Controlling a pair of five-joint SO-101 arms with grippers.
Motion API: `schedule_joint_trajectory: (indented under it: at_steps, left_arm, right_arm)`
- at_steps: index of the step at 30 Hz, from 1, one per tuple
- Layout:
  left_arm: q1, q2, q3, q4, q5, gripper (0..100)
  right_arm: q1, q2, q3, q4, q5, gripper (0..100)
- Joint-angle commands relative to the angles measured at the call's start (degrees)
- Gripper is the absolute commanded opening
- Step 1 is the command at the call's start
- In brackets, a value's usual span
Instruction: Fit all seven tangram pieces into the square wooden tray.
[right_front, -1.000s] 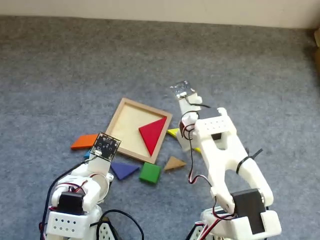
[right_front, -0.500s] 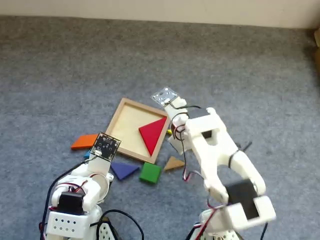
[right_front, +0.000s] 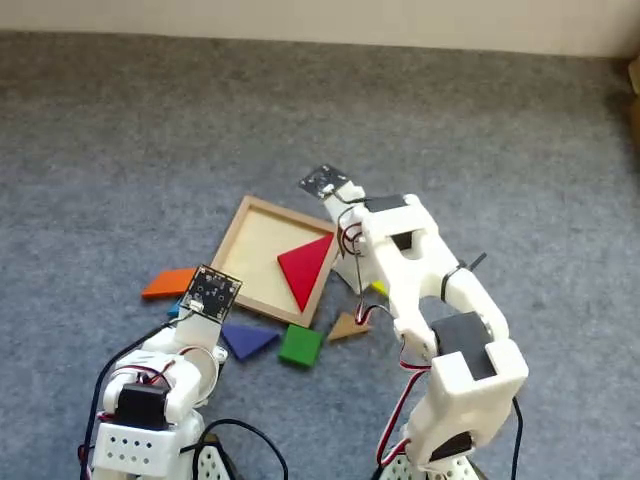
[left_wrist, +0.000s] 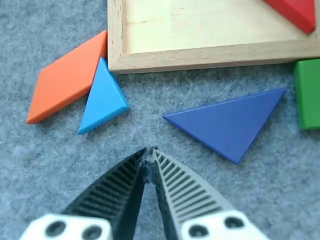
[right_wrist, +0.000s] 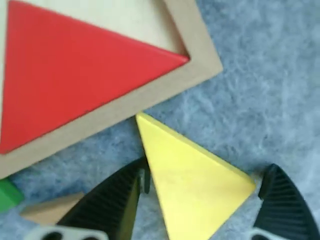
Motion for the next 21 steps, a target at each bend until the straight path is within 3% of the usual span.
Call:
schedule_joint_trajectory:
  at_steps: [1, 6, 12, 18, 21]
  left_arm:
    - [-0.3, -2.9, 1.1, 0.1, 0.3, 1]
    - [-0.3, -2.9, 1.1, 0.1, 0.3, 1]
    - [-0.3, -2.9, 1.1, 0.1, 0.3, 1]
    - [-0.3, -2.9, 1.1, 0.1, 0.3, 1]
    - [-0.3, -2.9, 1.1, 0.1, 0.3, 1]
  right_arm:
    - [1.6, 0.0, -2.7, 0.2, 1.1, 30.3]
    - [1.6, 0.0, -2.7, 3.5, 1.1, 22.7]
    - [1.6, -0.2, -2.8, 5.1, 1.0, 22.4]
    - [2.0, -5.5, -2.9, 7.8, -4.0, 22.9]
    - [2.6, -8.8, -2.7, 7.5, -6.9, 28.9]
